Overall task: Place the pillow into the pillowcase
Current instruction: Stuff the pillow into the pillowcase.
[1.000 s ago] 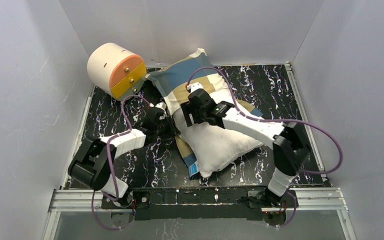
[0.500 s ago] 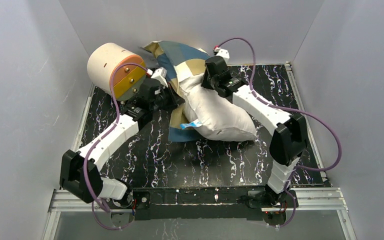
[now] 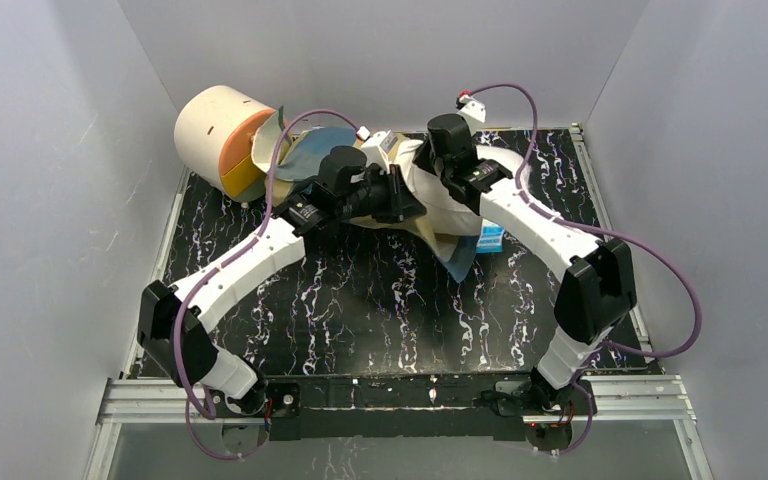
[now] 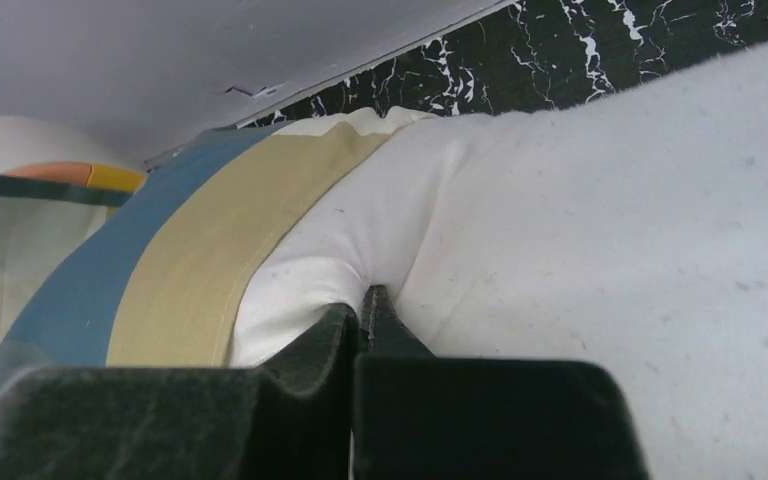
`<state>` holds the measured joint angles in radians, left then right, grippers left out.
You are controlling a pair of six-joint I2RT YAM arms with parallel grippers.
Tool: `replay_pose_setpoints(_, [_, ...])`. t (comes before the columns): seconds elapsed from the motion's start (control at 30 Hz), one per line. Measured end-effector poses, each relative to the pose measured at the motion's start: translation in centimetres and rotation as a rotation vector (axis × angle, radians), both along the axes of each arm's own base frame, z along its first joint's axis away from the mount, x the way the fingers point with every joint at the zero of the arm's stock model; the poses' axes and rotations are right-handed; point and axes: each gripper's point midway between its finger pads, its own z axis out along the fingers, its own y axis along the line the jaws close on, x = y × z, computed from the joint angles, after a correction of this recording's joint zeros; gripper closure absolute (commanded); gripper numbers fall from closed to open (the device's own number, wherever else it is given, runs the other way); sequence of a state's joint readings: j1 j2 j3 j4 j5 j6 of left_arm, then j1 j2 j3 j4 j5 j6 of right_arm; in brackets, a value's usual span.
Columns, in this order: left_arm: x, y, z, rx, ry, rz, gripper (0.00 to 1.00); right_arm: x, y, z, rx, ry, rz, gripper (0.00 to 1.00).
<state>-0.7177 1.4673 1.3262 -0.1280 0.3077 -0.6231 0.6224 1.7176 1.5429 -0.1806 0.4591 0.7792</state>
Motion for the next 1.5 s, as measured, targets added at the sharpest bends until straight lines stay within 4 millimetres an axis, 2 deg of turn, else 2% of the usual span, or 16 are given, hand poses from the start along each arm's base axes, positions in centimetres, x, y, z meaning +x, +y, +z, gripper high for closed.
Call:
replay_pose_setpoints(0.07, [-0.5, -0.9, 0.9, -0.037, -0.006, -0.033, 0.78, -0.7, -0.2, -0.1, -0.030, 0.000, 0.032, 0.99])
replay_pose_setpoints(0.13, [-1.5, -1.8, 1.4, -0.063, 0.002, -0.071, 0.69, -2.4, -0.5, -1.3, -0.071, 0.019, 0.092, 0.99])
replay_pose_setpoints(0.23, [-2.8, -2.5, 1.8, -0.081, 0.012, -0.108, 0.49, -7.2, -2.3, -4.1, -0.135, 0.072, 0.179, 0.99])
replay_pose_setpoints(0.27, [-3.2, -2.5, 1.9, -0.082, 0.016, -0.116, 0.45, -9.1, -3.0, -4.8, -0.150, 0.088, 0.209, 0.99])
replay_pose_setpoints(0.4, [-4.1, -1.3, 2.0, -0.035, 0.013, -0.118, 0.37, -15.3, -6.0, -6.1, -0.176, 0.098, 0.303, 0.99])
replay_pose_setpoints(0.53, [-3.1, 1.1, 2.8, 0.103, -0.034, -0.036, 0.35, -19.8, -7.8, -6.9, -0.168, 0.114, 0.404, 0.99])
replay_pose_setpoints(0.7, [0.0, 4.9, 5.5, 0.278, -0.140, 0.153, 0.34, -24.7, -6.6, -7.7, -0.070, 0.138, 0.611, 0.99])
replay_pose_setpoints(0.77, [0.8, 5.7, 5.5, 0.324, -0.150, 0.193, 0.35, -26.1, -5.9, -7.8, -0.032, 0.148, 0.683, 0.99])
replay_pose_setpoints(0.87, [1.5, 6.0, 4.1, 0.390, -0.131, 0.211, 0.35, -27.8, -4.4, -7.5, 0.026, 0.165, 0.799, 0.99])
replay_pose_setpoints(0.97, [2.1, 5.9, 1.3, 0.464, -0.084, 0.206, 0.35, -28.9, -2.7, -7.6, 0.050, 0.188, 0.899, 0.99])
replay_pose_setpoints(1.1, [2.8, 6.2, -1.8, 0.521, -0.022, 0.197, 0.36, -31.1, 0.6, -7.8, 0.023, 0.226, 1.067, 0.99])
replay_pose_setpoints(1.13, [2.9, 6.4, -2.3, 0.526, -0.009, 0.190, 0.35, -31.7, 1.7, -7.7, 0.010, 0.228, 1.116, 0.92])
replay_pose_setpoints(1.27, [3.0, 6.4, -3.3, 0.517, -0.008, 0.112, 0.30, -33.9, 4.9, -7.0, -0.017, 0.232, 1.247, 0.43])
replay_pose_setpoints(1.33, [3.0, 5.9, -3.5, 0.512, -0.043, 0.058, 0.28, -34.2, 5.5, -5.8, -0.014, 0.214, 1.247, 0.29])
replay_pose_setpoints(1.4, [3.1, 5.5, -3.7, 0.514, -0.083, 0.014, 0.27, -33.2, 5.4, -4.0, -0.018, 0.162, 1.181, 0.20])
replay_pose_setpoints(1.5, [3.2, 4.9, -3.5, 0.507, -0.134, -0.038, 0.27, -30.6, 3.7, -0.5, -0.027, 0.056, 1.019, 0.15])
